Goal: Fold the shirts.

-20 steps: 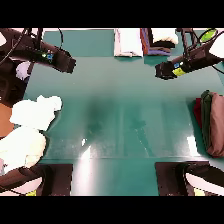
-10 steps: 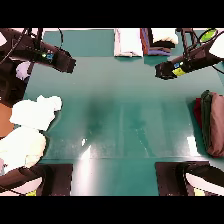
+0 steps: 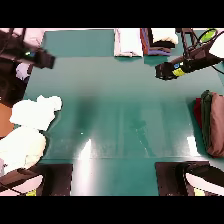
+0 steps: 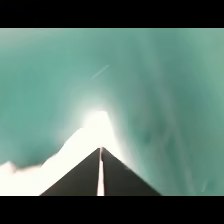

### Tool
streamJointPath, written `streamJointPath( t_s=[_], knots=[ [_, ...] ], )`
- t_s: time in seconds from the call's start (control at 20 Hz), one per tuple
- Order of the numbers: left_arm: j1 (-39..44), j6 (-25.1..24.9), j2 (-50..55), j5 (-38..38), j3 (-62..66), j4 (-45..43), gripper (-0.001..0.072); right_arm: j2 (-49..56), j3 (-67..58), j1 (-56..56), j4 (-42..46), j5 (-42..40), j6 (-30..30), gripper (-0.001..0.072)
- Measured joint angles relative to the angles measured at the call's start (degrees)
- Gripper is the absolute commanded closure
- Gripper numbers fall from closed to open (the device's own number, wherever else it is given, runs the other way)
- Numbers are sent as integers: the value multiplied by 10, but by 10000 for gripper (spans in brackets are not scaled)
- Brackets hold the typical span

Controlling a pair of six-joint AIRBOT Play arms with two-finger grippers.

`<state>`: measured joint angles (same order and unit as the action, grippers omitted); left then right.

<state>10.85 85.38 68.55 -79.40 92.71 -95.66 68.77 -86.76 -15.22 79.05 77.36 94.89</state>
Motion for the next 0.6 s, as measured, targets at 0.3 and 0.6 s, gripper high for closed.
streamJointPath(
  t_s=[0.3, 0.6],
  knots=[
    [-154, 20, 2, -10, -183, -26, 132, 0, 0, 0, 0, 2, 0, 690],
    [-194, 26, 6, 92, -322, -23, 486, 0, 0, 0, 0, 3, 0, 690]
  ],
)
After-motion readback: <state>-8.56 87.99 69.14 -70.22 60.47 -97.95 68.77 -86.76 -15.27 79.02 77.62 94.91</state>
